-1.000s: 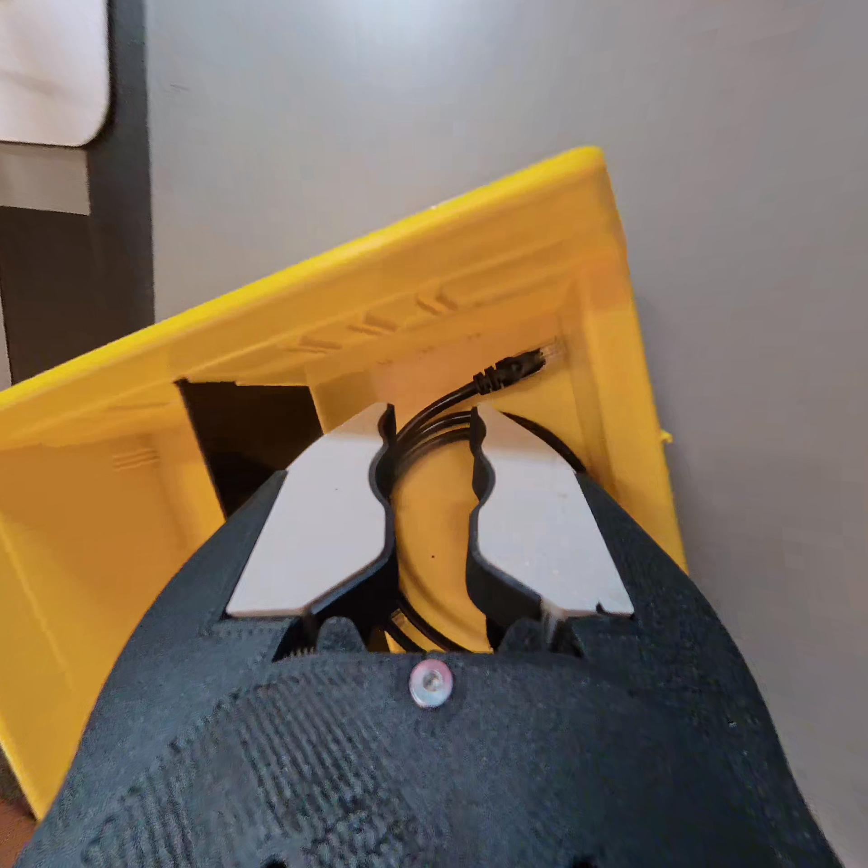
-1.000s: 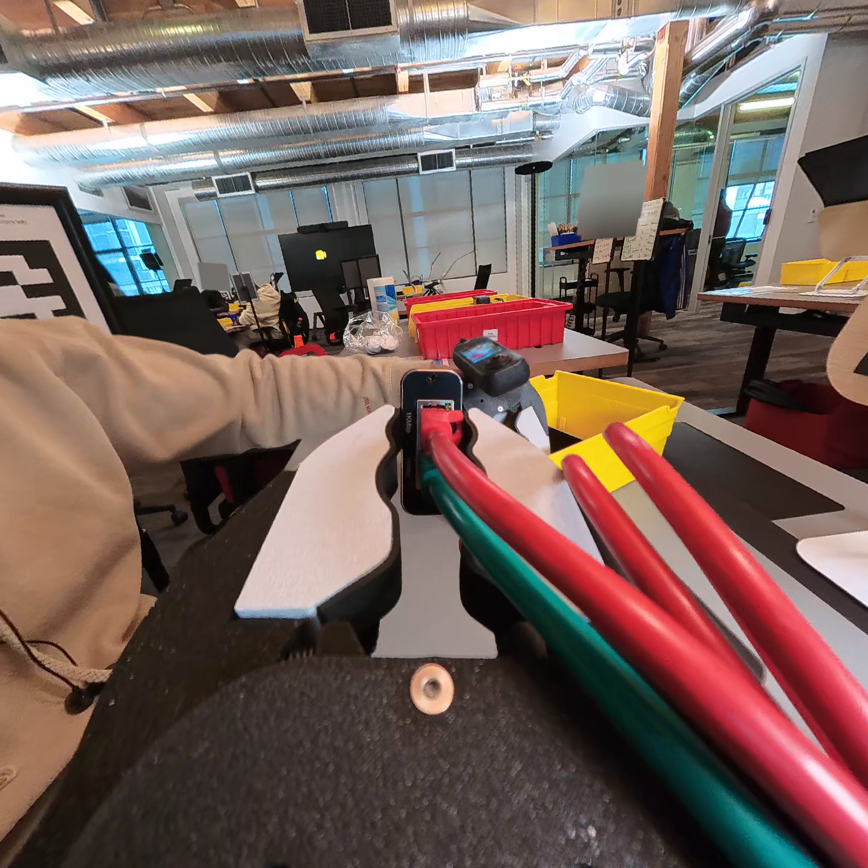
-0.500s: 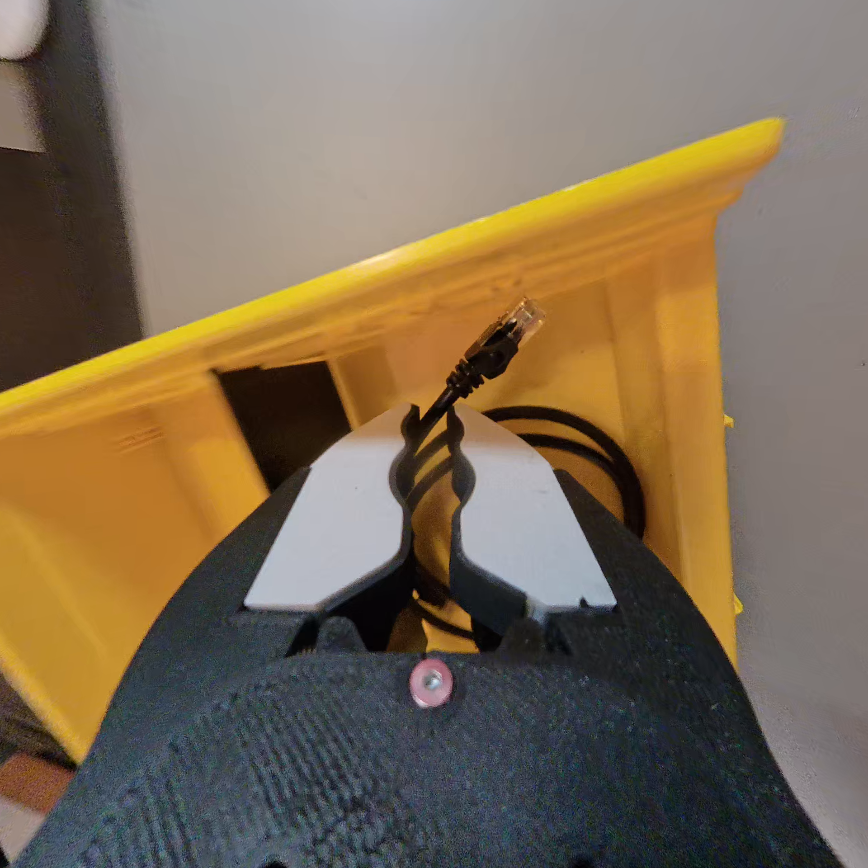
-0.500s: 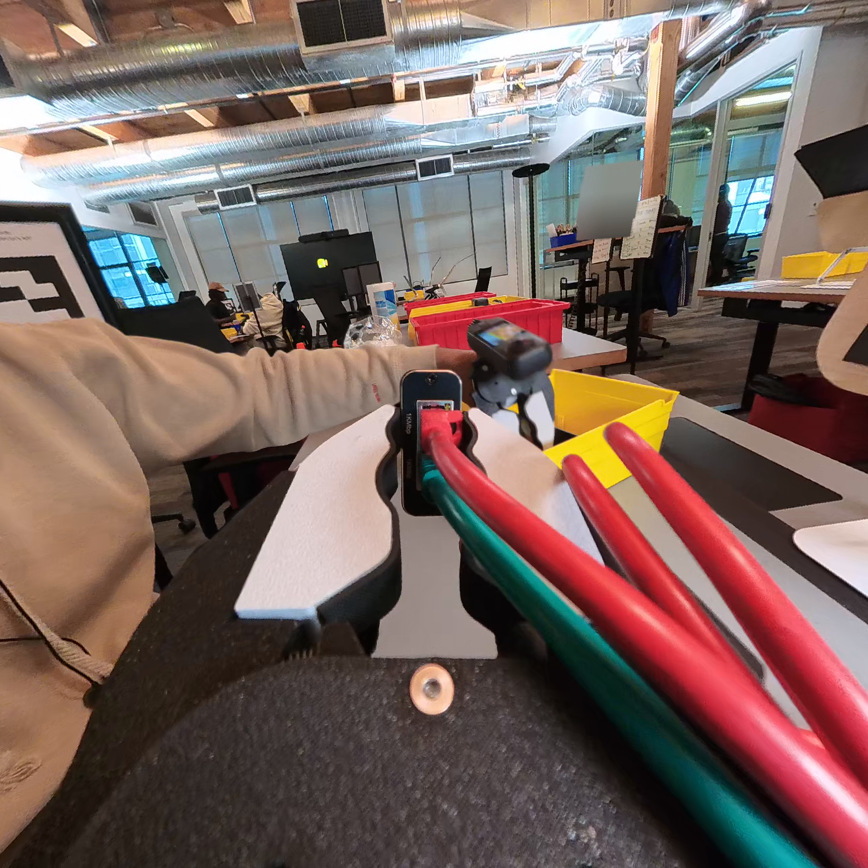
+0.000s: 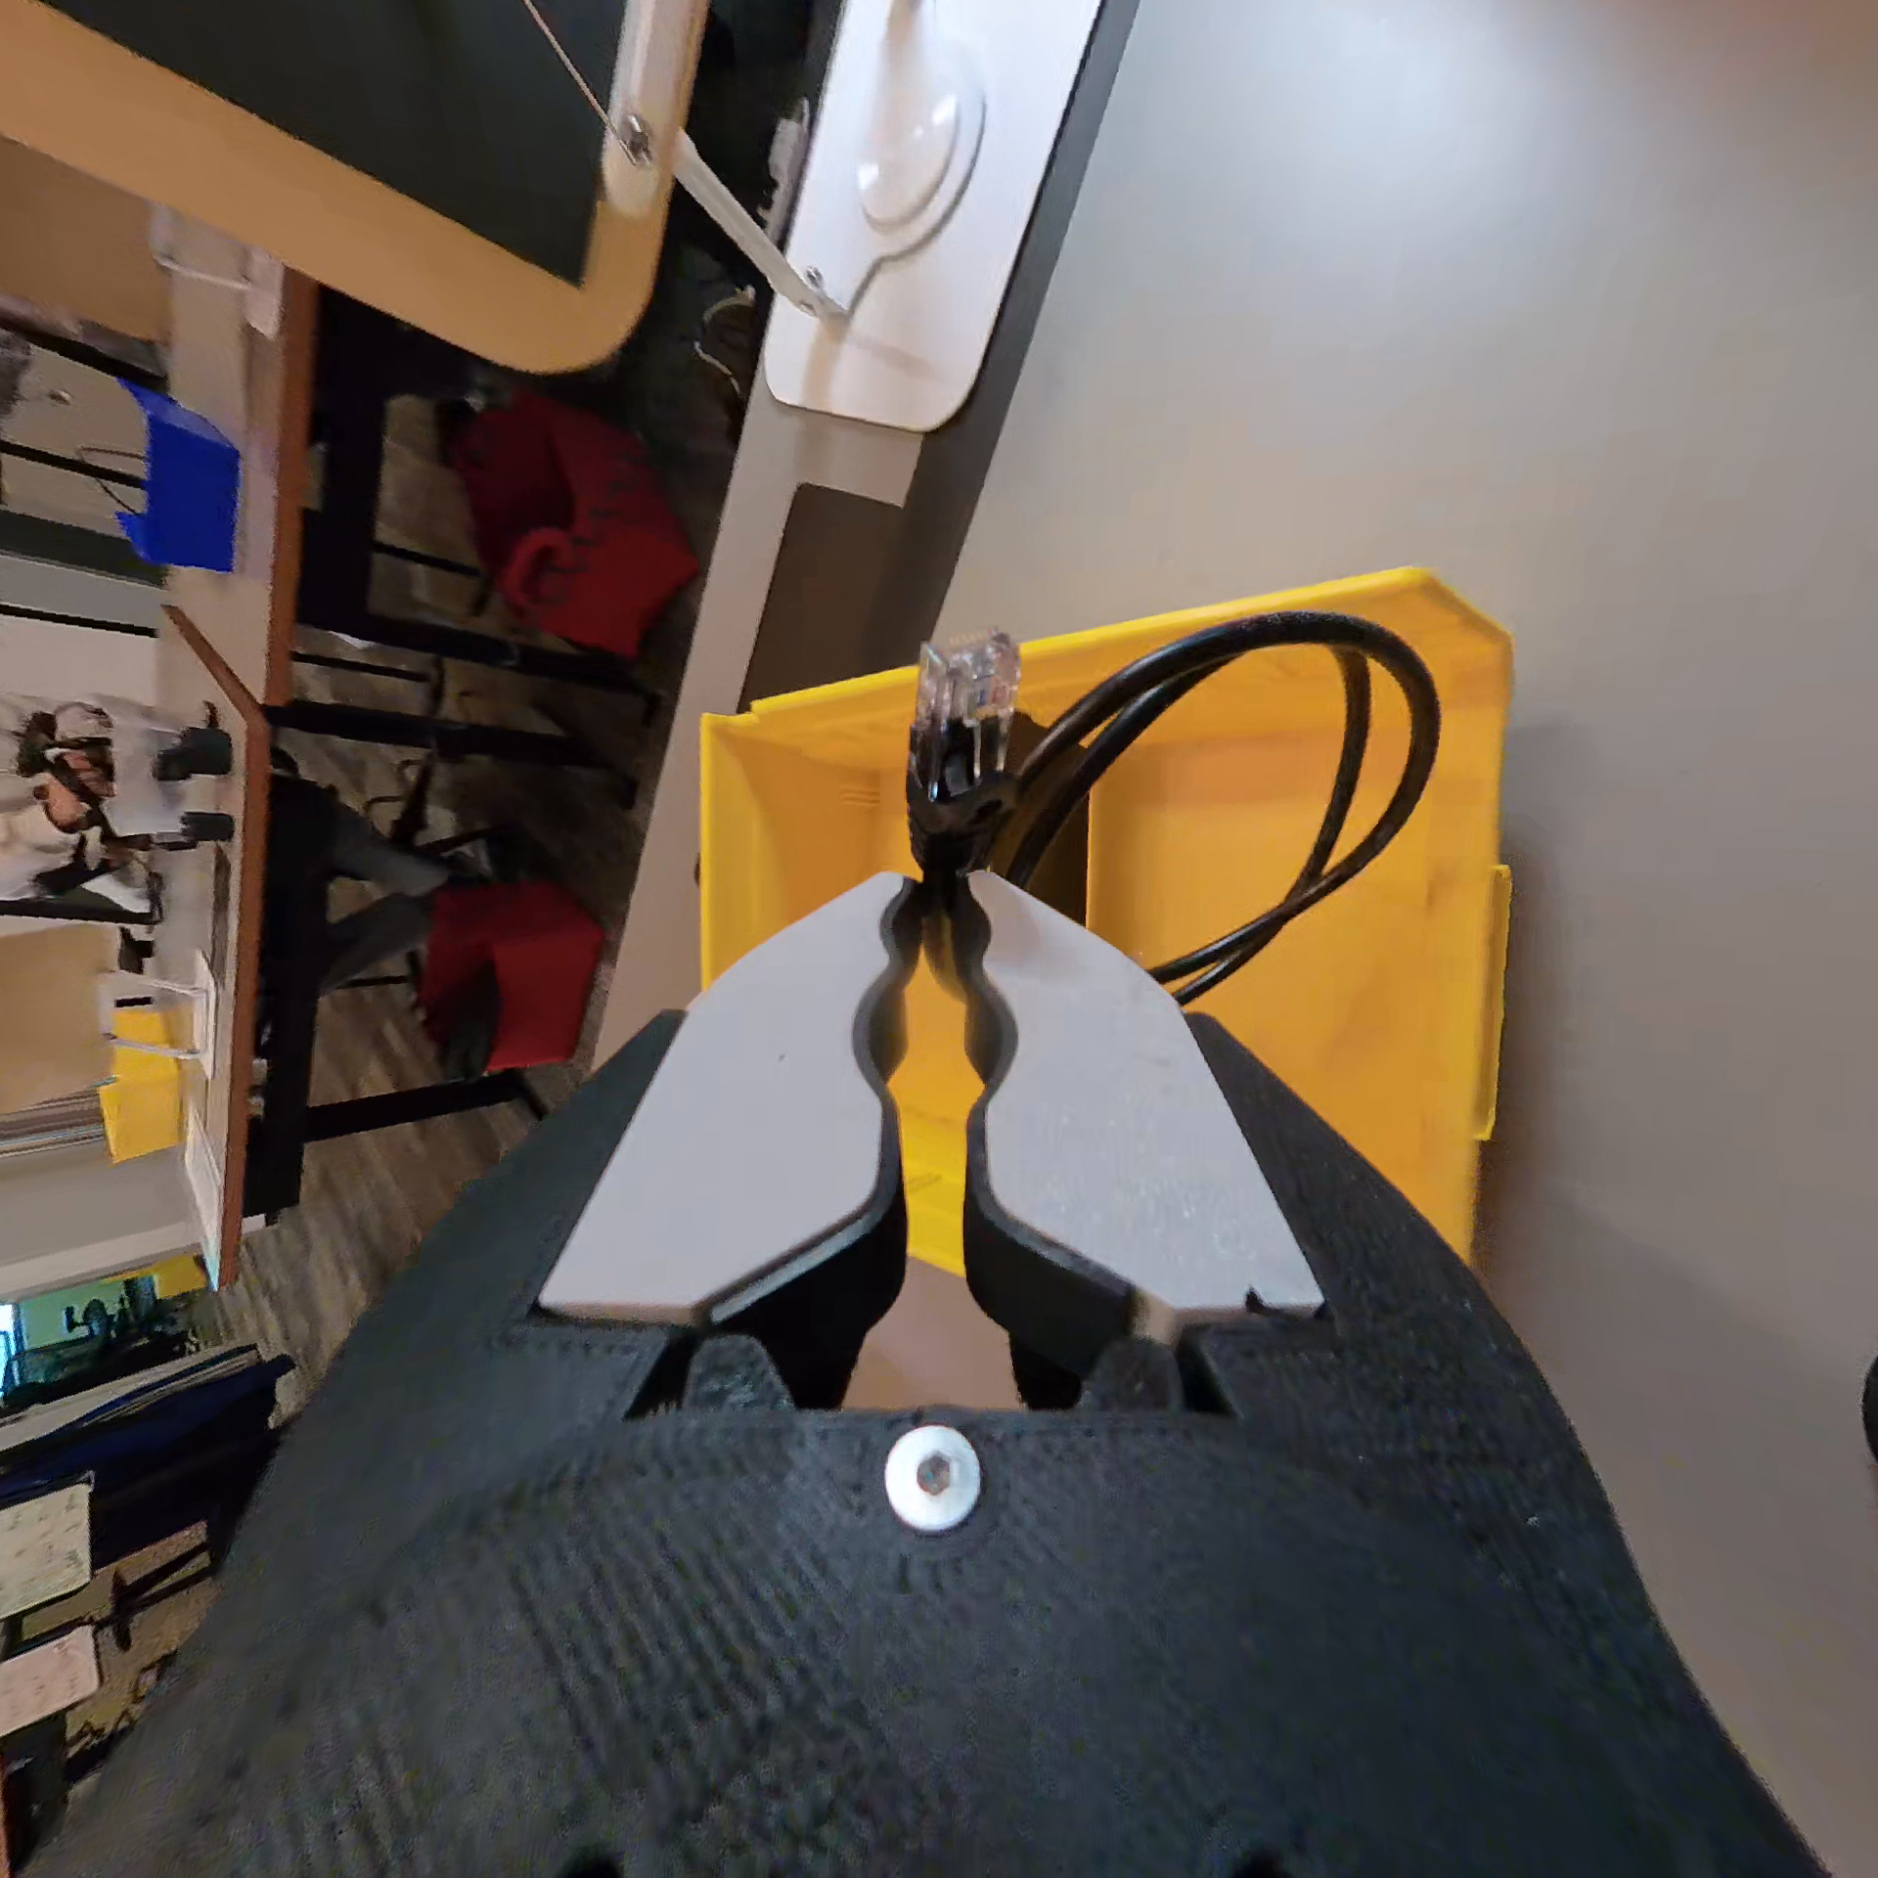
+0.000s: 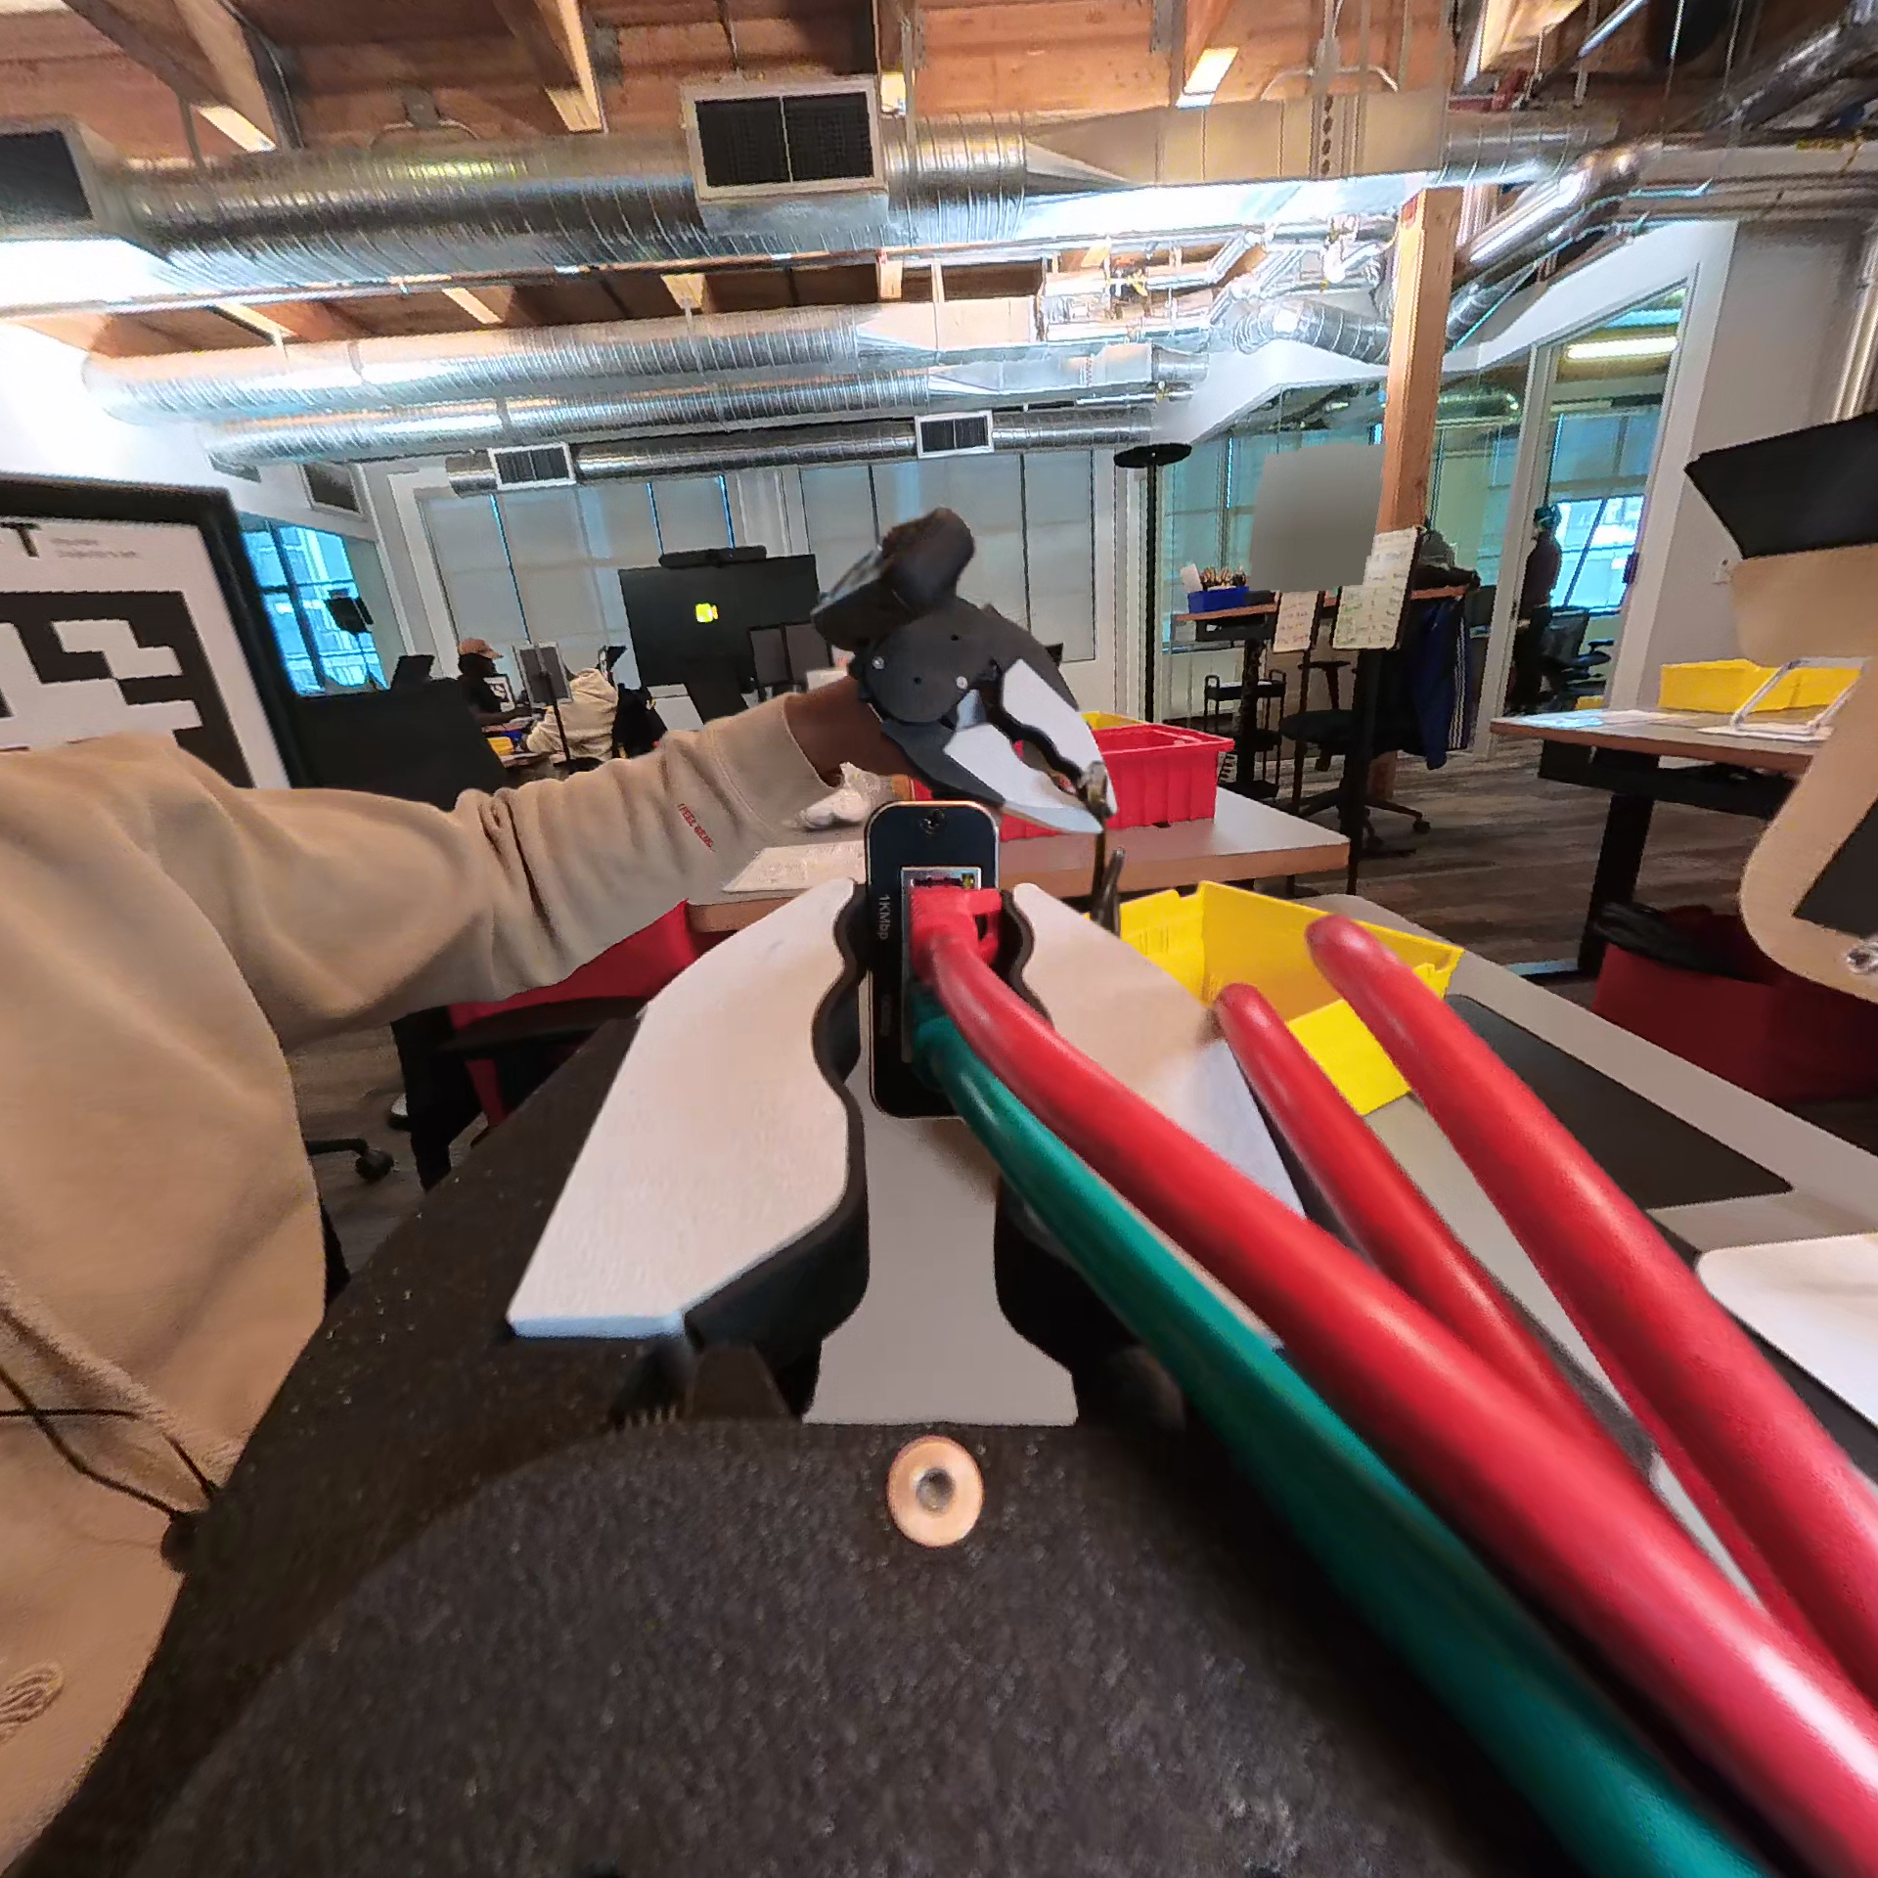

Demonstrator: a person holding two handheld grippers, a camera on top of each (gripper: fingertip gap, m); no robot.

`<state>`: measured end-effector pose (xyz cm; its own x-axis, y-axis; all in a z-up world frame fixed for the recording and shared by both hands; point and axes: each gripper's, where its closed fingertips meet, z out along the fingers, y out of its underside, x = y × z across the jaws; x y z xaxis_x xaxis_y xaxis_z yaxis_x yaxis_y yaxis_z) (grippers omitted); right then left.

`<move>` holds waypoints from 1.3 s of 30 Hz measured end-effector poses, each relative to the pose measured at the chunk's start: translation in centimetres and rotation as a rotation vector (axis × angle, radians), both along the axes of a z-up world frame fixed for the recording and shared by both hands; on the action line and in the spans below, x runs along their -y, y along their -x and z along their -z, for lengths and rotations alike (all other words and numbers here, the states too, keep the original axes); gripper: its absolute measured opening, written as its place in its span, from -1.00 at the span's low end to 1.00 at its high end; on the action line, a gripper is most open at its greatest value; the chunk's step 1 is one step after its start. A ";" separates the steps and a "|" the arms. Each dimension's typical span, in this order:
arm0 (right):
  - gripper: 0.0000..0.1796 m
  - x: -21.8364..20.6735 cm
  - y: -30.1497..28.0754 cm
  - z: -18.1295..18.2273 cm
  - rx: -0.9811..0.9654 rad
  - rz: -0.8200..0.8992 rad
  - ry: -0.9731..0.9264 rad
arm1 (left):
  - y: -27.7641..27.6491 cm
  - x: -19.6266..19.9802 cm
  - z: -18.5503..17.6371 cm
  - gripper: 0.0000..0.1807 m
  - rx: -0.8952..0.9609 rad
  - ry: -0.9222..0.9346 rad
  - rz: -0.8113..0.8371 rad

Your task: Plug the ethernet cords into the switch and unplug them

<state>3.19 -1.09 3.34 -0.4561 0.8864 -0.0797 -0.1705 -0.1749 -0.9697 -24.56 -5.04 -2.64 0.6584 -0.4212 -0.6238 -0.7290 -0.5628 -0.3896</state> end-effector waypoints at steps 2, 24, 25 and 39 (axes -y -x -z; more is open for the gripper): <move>-0.74 0.0 -0.3 -0.4 -0.013 0.007 -0.009 | -1.2 0.6 -1.8 -0.93 0.037 -0.029 0.027; -0.74 -4.1 0.2 4.4 0.109 0.005 0.000 | -25.7 -0.3 18.5 -0.92 0.730 0.333 0.410; -0.74 -4.2 0.3 4.5 0.110 0.009 -0.001 | -25.5 -0.5 18.2 -0.91 0.696 0.289 0.410; -0.74 -4.2 0.6 4.8 0.125 0.026 -0.013 | -26.2 -1.5 19.5 -0.80 0.366 0.131 0.348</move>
